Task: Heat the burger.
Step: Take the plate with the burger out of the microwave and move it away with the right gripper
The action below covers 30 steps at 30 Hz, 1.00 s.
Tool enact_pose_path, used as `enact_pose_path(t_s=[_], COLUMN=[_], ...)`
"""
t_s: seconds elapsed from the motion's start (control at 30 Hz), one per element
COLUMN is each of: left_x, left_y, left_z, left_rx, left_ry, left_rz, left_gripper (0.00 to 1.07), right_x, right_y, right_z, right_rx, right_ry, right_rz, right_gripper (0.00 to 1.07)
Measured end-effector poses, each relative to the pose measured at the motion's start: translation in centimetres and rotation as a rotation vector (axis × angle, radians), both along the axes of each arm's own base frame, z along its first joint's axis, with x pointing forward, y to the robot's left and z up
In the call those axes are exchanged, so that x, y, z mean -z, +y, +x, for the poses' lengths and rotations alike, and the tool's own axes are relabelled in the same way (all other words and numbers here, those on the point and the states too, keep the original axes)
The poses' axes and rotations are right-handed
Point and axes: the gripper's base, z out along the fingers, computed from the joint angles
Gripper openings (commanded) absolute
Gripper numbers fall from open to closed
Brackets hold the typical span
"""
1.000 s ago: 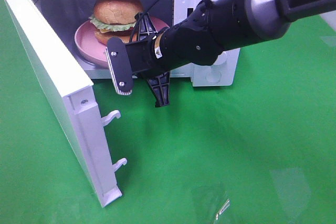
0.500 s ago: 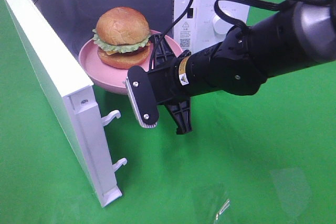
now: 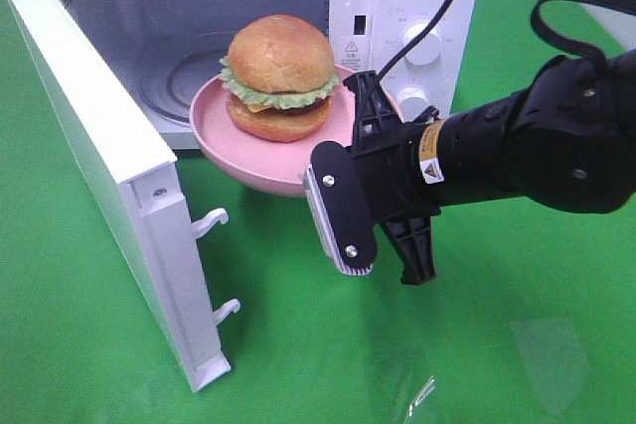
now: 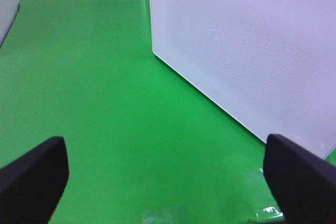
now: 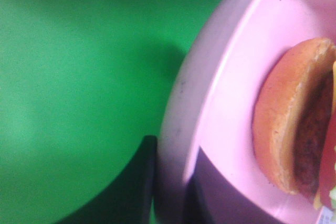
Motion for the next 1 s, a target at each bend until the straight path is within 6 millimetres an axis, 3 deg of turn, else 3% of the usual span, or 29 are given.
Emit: enact_pose_path(t_s=[0.33, 0.6, 0.7, 0.73, 1.0], left_x=[0.0, 0.0, 0.0, 0.0, 0.0], left_y=[0.0, 0.0, 0.0, 0.0, 0.0], left_z=[0.0, 0.0, 0.0, 0.0, 0.0], left_rx=[0.0, 0.0, 0.0, 0.0, 0.0], left_ry=[0.0, 0.0, 0.0, 0.0, 0.0], left_rz=[0.0, 0.0, 0.0, 0.0, 0.0], left_gripper=[0.93, 0.93, 0.93, 0.93, 0.93], right_x=[-1.3, -2.0, -2.1, -2.5, -3.7], right_y=[-3.2, -7.4, -7.8, -8.9, -11.3], right_z=[-3.4, -7.7, -8.0, -9.2, -11.2], right_rx=[0.031, 0.111, 0.12, 0.146, 0.237], right_ry=[0.008, 0.047, 0.05, 0.05, 0.058], right_rz=[-0.017, -0.059, -0.057, -0.062, -0.085], right_gripper=[0.0, 0.0, 0.0, 0.0, 0.0])
